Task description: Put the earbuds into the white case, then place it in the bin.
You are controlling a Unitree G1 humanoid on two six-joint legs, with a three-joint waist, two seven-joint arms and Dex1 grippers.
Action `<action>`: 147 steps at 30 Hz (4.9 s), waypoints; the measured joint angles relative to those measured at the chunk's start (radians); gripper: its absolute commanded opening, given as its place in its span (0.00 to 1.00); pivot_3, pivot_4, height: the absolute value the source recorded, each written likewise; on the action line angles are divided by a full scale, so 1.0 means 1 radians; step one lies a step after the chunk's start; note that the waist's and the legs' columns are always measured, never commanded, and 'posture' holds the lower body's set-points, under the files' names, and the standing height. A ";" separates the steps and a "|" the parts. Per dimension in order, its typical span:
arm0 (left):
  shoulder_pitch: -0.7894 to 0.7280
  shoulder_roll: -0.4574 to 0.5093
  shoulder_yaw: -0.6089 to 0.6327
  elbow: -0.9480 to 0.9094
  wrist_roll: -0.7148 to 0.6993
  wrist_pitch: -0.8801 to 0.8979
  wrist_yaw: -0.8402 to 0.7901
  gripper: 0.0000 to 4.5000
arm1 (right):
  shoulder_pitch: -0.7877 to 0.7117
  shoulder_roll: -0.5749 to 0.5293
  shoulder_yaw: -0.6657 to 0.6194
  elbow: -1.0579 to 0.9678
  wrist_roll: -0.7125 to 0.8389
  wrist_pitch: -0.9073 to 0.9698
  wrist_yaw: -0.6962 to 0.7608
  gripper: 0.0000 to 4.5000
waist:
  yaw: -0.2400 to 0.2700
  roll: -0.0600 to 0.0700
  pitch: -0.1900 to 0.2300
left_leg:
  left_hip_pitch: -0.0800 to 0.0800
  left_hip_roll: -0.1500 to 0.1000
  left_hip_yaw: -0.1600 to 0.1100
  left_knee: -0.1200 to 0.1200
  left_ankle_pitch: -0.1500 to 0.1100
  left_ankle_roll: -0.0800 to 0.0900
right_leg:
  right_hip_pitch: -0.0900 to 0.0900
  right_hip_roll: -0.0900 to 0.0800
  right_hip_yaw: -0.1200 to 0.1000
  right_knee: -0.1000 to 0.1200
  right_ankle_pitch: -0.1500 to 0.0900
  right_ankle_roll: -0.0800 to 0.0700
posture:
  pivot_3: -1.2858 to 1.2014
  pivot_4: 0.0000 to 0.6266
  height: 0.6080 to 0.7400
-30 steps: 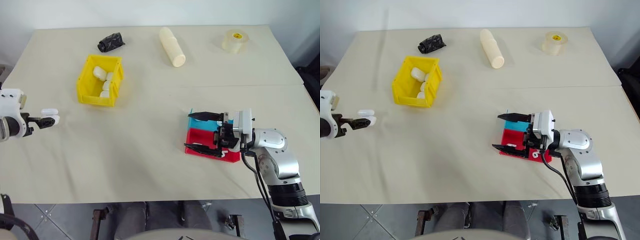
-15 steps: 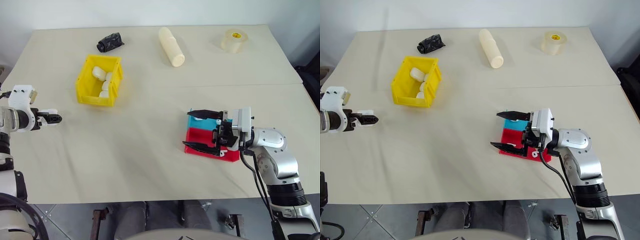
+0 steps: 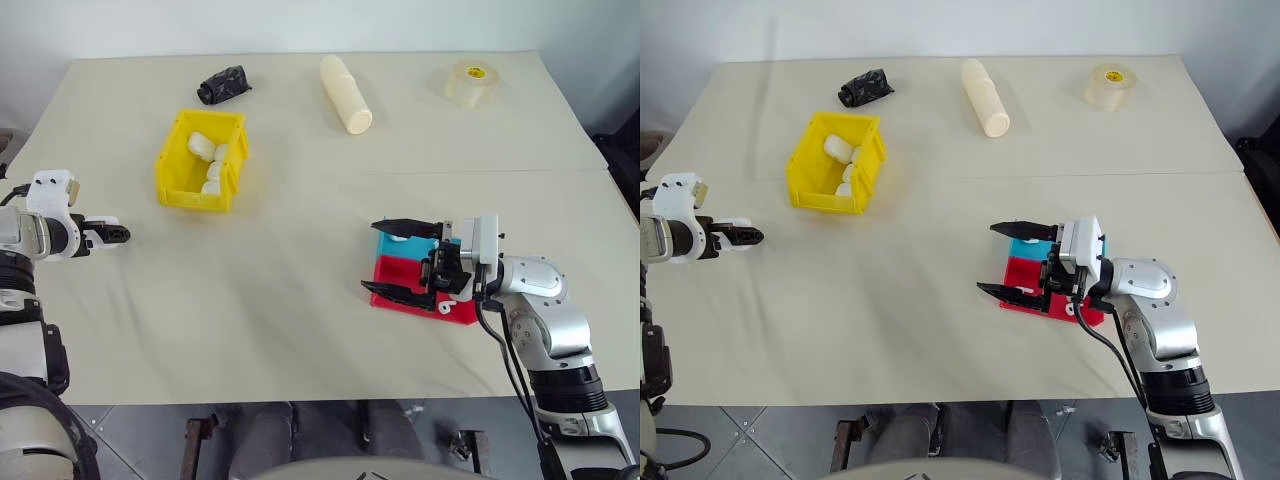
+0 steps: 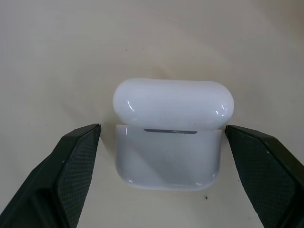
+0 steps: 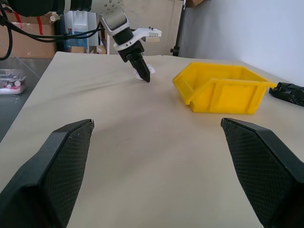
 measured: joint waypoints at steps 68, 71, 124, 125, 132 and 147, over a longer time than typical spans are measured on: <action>0.227 0.126 -0.058 -0.282 -0.018 0.046 -0.255 0.99 | 0.001 0.020 0.029 0.012 -0.014 -0.033 -0.015 1.00 | -0.023 -0.001 -0.001 | 0.002 0.005 0.008 0.000 0.000 0.000 | -0.004 -0.001 0.003 0.006 0.000 0.000 | 0.52 0.24 1.00; 0.229 0.137 -0.070 -0.276 -0.004 0.035 -0.283 0.99 | 0.001 0.019 0.029 0.012 -0.014 -0.034 -0.018 1.00 | -0.023 -0.001 -0.001 | 0.002 0.005 0.008 0.000 0.000 0.000 | -0.004 -0.001 0.003 0.006 0.000 0.000 | 0.52 0.24 1.00; 0.910 -0.575 0.068 -1.194 -0.276 -0.898 -0.594 0.62 | 0.281 -0.215 -0.273 -0.030 -0.030 -0.038 -0.046 1.00 | 0.027 -0.001 -0.002 | 0.006 0.007 0.019 0.003 -0.004 0.005 | 0.002 -0.003 0.004 -0.007 0.003 0.003 | 0.52 0.24 1.00; 0.896 -0.601 0.040 -1.175 -0.265 -0.933 -0.595 0.62 | 0.301 -0.225 -0.293 -0.037 -0.030 -0.037 -0.046 1.00 | 0.028 -0.001 -0.002 | 0.006 0.007 0.019 0.004 -0.004 0.005 | 0.002 -0.002 0.004 -0.007 0.003 0.003 | 0.52 0.24 1.00; 0.775 -0.740 -0.066 -1.066 -0.248 -1.101 -0.560 0.62 | 0.528 -0.276 -0.492 -0.169 0.011 0.016 -0.053 1.00 | 0.029 -0.001 -0.002 | 0.006 0.006 0.019 0.006 -0.005 0.006 | 0.003 -0.001 0.004 -0.006 0.003 0.003 | 0.52 0.24 1.00; 0.677 -0.713 -0.099 -0.979 -0.337 -1.141 -0.644 0.62 | 0.786 -0.366 -0.677 -0.306 0.019 0.164 -0.028 1.00 | 0.034 0.000 -0.002 | 0.008 0.006 0.018 0.011 -0.008 0.012 | 0.012 -0.002 0.004 -0.012 0.005 0.007 | 0.52 0.24 1.00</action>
